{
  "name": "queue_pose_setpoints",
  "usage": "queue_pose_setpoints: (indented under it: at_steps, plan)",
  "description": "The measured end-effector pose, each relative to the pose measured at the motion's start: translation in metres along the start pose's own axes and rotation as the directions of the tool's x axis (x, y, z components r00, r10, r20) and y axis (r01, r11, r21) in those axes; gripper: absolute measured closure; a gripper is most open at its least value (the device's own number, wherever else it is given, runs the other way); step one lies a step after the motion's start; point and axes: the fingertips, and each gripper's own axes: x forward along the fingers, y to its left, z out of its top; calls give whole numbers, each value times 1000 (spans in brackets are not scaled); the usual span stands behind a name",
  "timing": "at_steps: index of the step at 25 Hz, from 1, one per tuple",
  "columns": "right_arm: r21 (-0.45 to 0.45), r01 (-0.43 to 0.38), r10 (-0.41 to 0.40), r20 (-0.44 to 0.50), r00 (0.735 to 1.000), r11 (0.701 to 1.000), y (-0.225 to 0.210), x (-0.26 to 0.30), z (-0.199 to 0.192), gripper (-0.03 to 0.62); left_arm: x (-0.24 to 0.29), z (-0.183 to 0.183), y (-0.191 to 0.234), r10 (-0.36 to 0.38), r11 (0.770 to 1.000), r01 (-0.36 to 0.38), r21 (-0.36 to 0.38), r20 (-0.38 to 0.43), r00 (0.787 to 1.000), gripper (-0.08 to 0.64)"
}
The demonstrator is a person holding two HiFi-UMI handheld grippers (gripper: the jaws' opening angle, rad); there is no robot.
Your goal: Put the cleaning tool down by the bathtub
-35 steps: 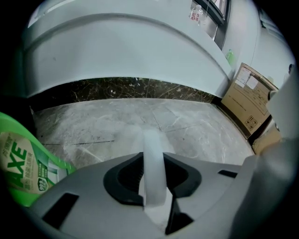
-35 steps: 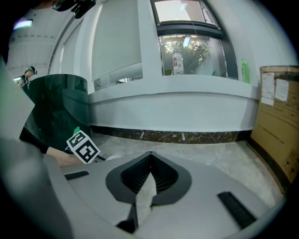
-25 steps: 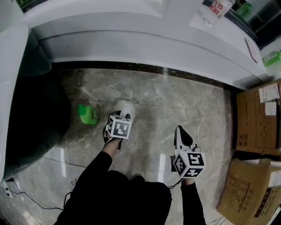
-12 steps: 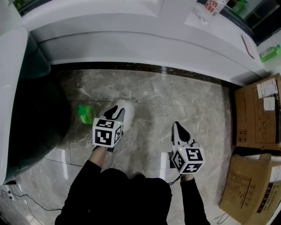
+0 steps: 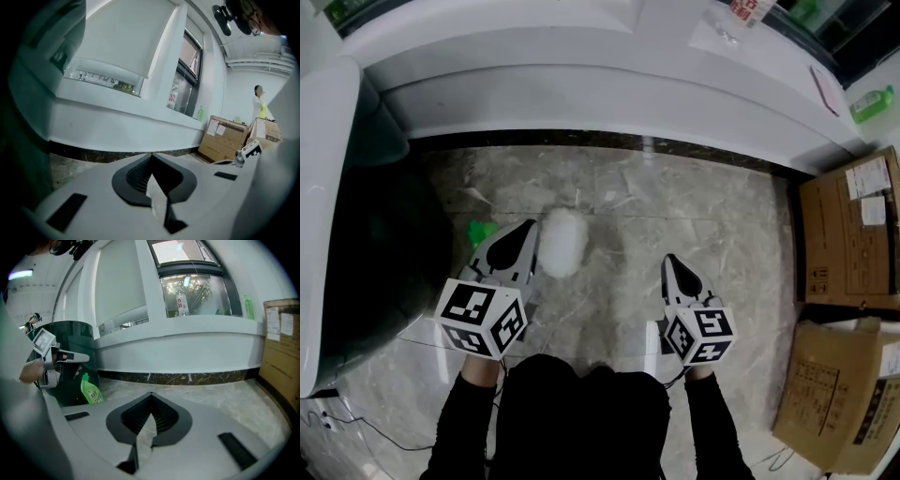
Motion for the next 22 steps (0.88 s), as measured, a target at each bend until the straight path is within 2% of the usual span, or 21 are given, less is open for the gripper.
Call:
queue_pose_setpoints:
  at_steps: [4,11,16,22]
  plan:
    - [-7,-6,6,2,1000,1000,3,-3,1,594,-24,21,-8,-3,1000,2,19,50,999,552]
    - [-18,-23,23,19,1000,1000,10,-7,9,594,-50,50,-11,-15,1000,16,-6,110,994,552]
    - [-32,-22,23,31,999,999,15,-12,18,594,-59,61,-13,-34,998,39,-40,122,992,552]
    - [-85,-22,26,45,999,996,22,-21,32,594,-66,62,-15,-38,998,43,-42,116,992,552]
